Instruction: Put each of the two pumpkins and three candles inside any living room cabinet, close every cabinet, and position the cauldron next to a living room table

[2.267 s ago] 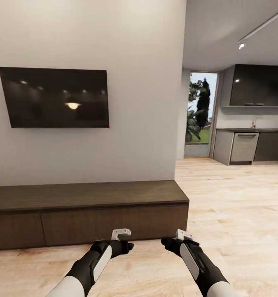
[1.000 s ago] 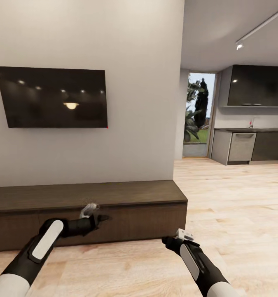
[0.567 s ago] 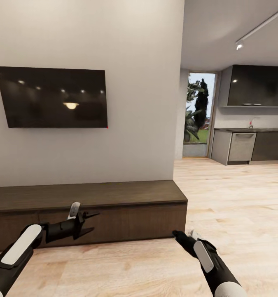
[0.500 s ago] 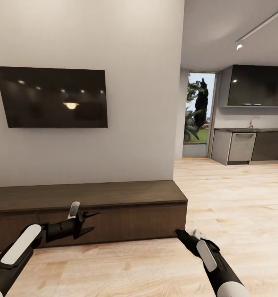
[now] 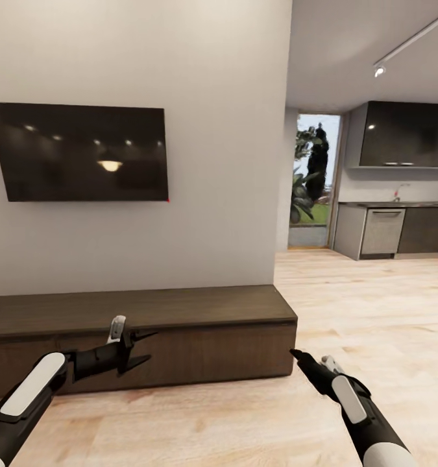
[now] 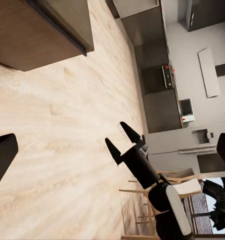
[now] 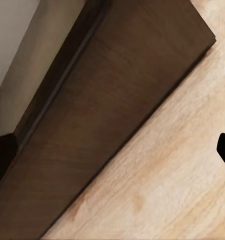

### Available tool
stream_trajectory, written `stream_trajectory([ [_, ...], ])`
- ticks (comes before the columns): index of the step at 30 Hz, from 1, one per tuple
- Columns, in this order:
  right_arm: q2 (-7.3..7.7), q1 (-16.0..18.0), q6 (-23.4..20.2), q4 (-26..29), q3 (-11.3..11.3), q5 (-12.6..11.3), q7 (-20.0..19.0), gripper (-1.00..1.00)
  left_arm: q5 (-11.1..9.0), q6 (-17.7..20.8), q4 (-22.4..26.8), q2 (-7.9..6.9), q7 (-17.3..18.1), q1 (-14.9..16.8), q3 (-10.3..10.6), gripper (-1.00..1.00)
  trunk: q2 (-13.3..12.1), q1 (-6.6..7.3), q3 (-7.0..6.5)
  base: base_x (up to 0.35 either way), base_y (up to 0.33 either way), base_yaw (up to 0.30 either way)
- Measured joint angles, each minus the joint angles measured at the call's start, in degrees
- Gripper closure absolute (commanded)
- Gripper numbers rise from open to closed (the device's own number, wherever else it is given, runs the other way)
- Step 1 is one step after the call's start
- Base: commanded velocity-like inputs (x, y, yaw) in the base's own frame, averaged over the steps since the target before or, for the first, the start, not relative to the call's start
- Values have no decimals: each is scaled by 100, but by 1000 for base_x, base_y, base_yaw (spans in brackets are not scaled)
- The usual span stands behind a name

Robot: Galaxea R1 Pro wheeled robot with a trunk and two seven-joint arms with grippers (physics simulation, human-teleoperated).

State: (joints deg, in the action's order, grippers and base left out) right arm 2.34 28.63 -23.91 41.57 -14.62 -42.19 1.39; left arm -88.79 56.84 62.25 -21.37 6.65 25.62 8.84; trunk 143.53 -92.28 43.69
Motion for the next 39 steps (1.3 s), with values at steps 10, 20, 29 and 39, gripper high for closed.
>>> stream_trajectory([
  [10, 22, 0, 225, 11, 7, 4, -57, -100, -4, 6, 378, 9, 12, -125, 18, -100, 0, -3, 0, 143, -8, 0],
  [20, 17, 0, 225, -4, 0, 2, 158, -100, -138, 4, 454, -2, 15, -198, 4, -100, 0, -2, 0, 152, 0, 0],
  [29, 27, 0, 148, -98, -30, -970, 127, -100, -246, 2, 449, -4, 12, -210, 2, -100, 0, 0, 0, 120, 0, 0],
  [39, 13, 0, 194, -106, -41, -1298, 162, -100, -256, 4, 448, -8, 13, -211, -5, -100, 0, -2, 0, 76, 0, 0],
])
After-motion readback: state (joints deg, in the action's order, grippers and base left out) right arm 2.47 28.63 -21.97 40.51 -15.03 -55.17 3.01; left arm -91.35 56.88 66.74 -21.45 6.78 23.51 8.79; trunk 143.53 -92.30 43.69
